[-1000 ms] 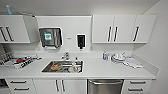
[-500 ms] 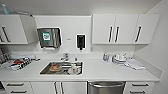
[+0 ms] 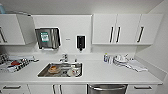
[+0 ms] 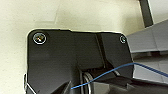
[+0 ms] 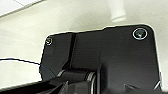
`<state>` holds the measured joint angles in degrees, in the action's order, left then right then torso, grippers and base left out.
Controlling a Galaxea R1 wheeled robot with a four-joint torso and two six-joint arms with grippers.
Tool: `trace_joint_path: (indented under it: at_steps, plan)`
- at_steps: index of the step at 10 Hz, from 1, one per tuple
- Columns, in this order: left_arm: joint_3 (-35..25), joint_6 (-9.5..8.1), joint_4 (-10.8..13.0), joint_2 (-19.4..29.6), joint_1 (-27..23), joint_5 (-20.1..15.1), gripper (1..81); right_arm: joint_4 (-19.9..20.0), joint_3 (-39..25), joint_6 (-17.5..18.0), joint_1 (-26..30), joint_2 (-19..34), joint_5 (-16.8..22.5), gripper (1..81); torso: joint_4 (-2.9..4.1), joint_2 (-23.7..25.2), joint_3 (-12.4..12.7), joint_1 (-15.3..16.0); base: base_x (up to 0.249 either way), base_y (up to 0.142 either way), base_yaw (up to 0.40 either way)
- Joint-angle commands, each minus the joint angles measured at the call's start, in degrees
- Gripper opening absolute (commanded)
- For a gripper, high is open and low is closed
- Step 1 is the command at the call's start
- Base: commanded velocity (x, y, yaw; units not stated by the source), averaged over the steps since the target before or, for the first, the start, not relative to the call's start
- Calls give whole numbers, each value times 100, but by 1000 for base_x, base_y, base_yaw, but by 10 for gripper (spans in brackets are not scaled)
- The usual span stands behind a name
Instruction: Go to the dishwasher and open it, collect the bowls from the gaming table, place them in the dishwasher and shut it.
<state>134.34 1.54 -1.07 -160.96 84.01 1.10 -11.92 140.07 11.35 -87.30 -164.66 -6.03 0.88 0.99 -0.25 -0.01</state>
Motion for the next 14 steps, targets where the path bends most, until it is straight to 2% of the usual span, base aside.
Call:
trace_joint_path:
  at_steps: [1, 14]
  plan:
    - [-39, 13, -51, 55, -345, -303, 811, 6, -16, -36, 313, 36, 225, 811, 0, 0, 0, 1, 100, 0, 0]
    - [-39, 13, -42, 38, -345, -303, 811, 6, -7, -36, 313, 9, 243, 811, 0, 0, 0, 1, 100, 0, 0]
